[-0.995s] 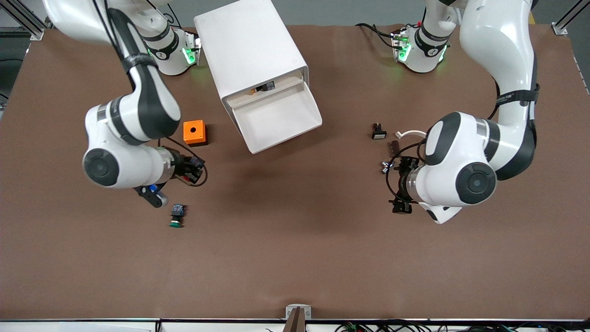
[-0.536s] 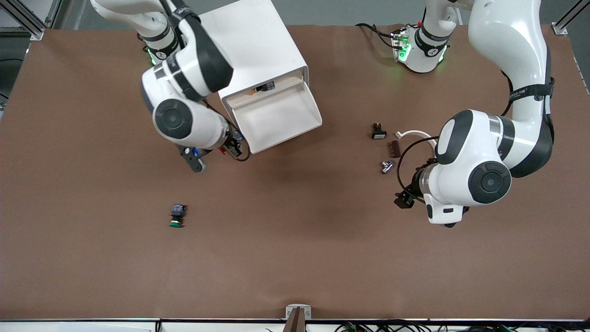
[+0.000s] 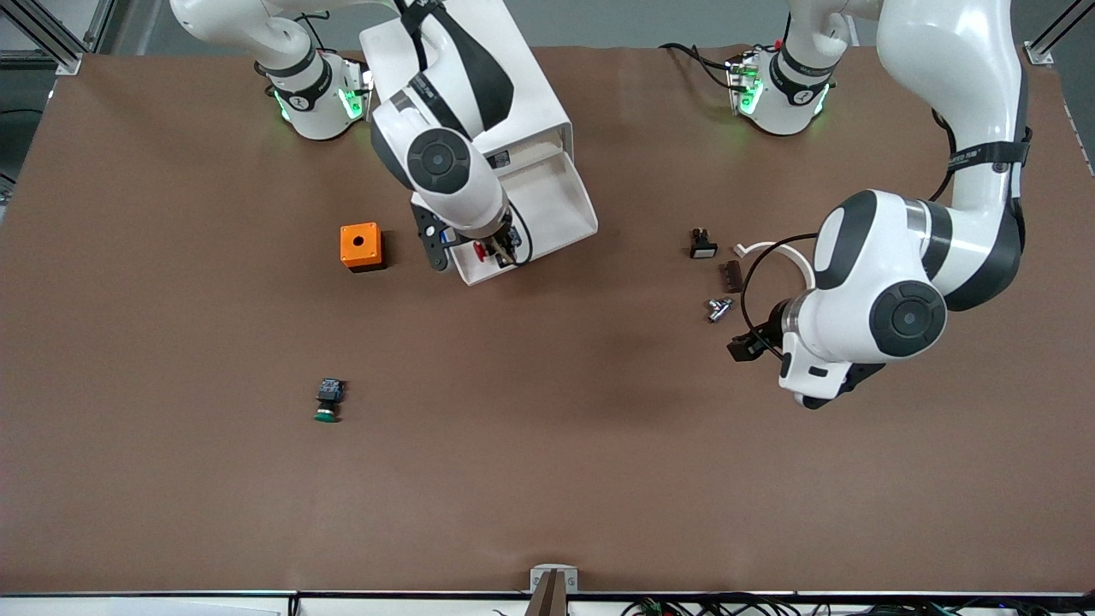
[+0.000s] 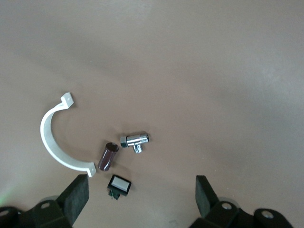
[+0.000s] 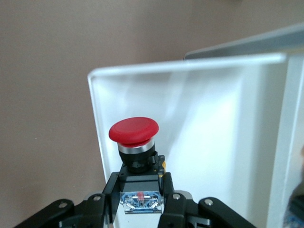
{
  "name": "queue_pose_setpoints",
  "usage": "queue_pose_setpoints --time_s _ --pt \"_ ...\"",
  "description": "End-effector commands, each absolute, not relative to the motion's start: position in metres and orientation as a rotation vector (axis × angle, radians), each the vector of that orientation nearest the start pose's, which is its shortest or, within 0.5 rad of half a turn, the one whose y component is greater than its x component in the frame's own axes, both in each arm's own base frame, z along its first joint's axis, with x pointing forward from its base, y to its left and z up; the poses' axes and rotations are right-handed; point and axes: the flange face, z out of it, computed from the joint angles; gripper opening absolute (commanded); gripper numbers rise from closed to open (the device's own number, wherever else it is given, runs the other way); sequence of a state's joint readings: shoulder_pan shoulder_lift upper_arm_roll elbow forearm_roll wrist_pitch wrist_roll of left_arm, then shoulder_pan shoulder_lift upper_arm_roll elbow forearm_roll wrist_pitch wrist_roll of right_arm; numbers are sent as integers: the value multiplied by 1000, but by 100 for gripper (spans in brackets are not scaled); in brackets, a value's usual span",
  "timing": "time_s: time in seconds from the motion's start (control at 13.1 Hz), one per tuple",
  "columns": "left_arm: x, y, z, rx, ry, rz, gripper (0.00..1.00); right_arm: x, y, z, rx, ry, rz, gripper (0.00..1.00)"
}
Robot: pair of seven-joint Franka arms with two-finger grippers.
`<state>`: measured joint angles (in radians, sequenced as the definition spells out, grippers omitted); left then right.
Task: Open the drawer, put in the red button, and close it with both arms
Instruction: 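Carry the red button into the open drawer with the right gripper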
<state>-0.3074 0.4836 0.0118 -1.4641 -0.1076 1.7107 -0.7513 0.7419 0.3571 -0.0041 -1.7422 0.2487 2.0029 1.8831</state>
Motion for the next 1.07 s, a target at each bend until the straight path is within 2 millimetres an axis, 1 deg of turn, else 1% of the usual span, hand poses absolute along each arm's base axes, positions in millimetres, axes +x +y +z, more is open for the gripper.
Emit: queue_pose_setpoints --time_s 0.0,0.08,0.15,0.23,0.31,0.38,0.46,0.54,0.61,0.69,0.84,0.92,0.99 --pt "603 -203 374 -3033 -610 352 99 447 444 368 -2472 1928 367 8" --pt "600 -212 369 -3035 -580 366 99 448 444 370 -2464 1929 364 16" --pt "596 -225 362 -3041 -540 383 99 449 444 373 -2458 1927 361 32" --pt "593 -235 353 -3040 -515 404 99 452 443 376 -2450 1929 362 55" --pt "589 -253 348 -3059 -480 397 99 453 445 382 -2441 1920 356 93" --pt "586 -265 345 -3068 -467 386 99 455 446 388 -2429 1920 351 100" --pt "584 -274 337 -3070 -446 390 100 463 443 398 -2415 1914 346 100" --pt "580 -289 334 -3082 -425 369 100 472 437 410 -2392 1909 335 100" --pt "574 -306 327 -3085 -408 365 100 486 419 425 -2361 1909 318 100" --pt "572 -315 325 -3079 -448 368 100 500 395 445 -2350 1878 305 100" --pt "570 -342 318 -3075 -517 354 100 516 351 476 -2460 1709 304 100" --pt "566 -363 313 -3073 -543 341 100 524 331 494 -2521 1599 300 100" --pt "561 -380 309 -3072 -573 326 100 537 307 504 -2542 1553 305 100"
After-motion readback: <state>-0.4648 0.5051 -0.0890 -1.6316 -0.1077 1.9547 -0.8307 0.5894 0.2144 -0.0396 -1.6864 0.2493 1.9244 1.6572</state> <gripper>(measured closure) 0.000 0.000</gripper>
